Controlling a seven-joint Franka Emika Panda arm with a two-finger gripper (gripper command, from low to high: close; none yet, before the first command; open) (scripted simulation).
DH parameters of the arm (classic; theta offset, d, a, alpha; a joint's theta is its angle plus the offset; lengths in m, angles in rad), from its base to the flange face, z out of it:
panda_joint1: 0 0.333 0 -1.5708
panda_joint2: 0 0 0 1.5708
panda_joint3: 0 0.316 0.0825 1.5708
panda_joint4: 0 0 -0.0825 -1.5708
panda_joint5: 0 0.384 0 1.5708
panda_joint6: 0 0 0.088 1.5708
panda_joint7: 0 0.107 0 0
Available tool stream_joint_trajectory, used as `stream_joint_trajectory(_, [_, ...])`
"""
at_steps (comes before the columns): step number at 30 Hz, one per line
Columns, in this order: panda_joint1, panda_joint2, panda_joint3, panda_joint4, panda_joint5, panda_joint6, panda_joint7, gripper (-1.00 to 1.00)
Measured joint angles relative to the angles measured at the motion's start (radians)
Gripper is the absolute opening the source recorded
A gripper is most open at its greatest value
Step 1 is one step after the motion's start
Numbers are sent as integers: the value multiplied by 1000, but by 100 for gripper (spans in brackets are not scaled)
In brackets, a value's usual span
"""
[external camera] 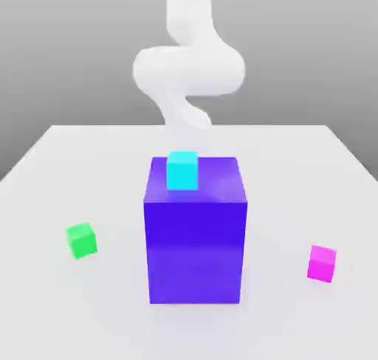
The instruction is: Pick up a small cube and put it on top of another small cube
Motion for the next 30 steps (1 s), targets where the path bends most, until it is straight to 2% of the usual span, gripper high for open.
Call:
stream_joint_trajectory(10, [220, 369, 84, -177, 39, 217, -226, 0])
stream_joint_trajectory(16, [321, 586, 164, -282, 26, 346, -332, 0])
stream_joint_trajectory(21, [423, 771, 210, -369, -59, 452, -368, 0])
stream_joint_trajectory(27, [512, 990, 105, -350, -200, 616, -284, 0])
stream_joint_trajectory(28, [533, 1025, 81, -343, -212, 644, -274, -100])
stream_joint_trajectory(30, [533, 1025, 81, -343, -212, 644, -274, -100])
